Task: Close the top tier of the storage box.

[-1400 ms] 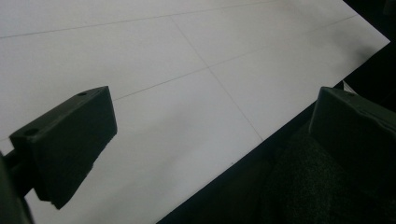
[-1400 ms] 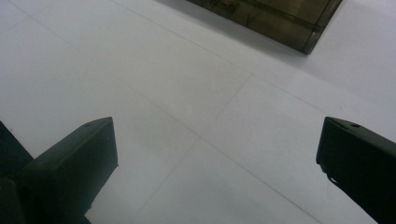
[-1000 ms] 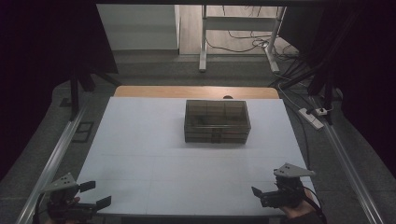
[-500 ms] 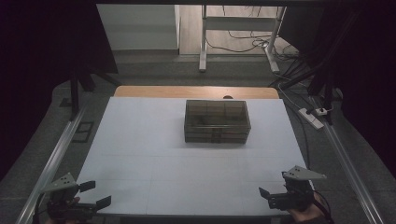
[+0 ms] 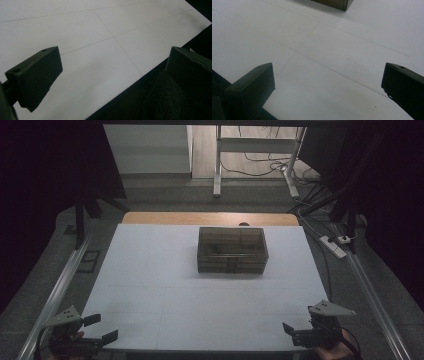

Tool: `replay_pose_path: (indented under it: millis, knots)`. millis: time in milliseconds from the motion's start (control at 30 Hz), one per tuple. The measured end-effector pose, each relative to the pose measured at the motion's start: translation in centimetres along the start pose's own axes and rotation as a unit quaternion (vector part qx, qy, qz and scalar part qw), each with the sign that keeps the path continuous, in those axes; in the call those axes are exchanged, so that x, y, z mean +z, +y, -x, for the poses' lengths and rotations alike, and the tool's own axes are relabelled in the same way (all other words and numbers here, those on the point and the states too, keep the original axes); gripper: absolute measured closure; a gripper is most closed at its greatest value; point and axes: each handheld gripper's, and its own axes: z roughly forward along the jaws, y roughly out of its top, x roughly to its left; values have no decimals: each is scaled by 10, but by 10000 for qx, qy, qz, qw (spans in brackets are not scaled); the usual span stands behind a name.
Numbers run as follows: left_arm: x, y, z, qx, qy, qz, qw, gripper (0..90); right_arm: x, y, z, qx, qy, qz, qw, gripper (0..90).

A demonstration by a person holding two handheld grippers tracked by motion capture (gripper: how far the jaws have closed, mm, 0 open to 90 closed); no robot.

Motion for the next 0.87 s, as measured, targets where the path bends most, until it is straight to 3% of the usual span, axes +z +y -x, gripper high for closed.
replay_pose_path:
  millis: [533, 867]
  knots:
    - [0, 0, 0, 13, 21, -15, 10000, 0, -3, -4, 2, 26, -140, -193, 9997, 0]
    - [1, 0, 0, 9, 15, -28, 10000, 0, -2, -7, 2, 84, -287, -528, 9982, 0]
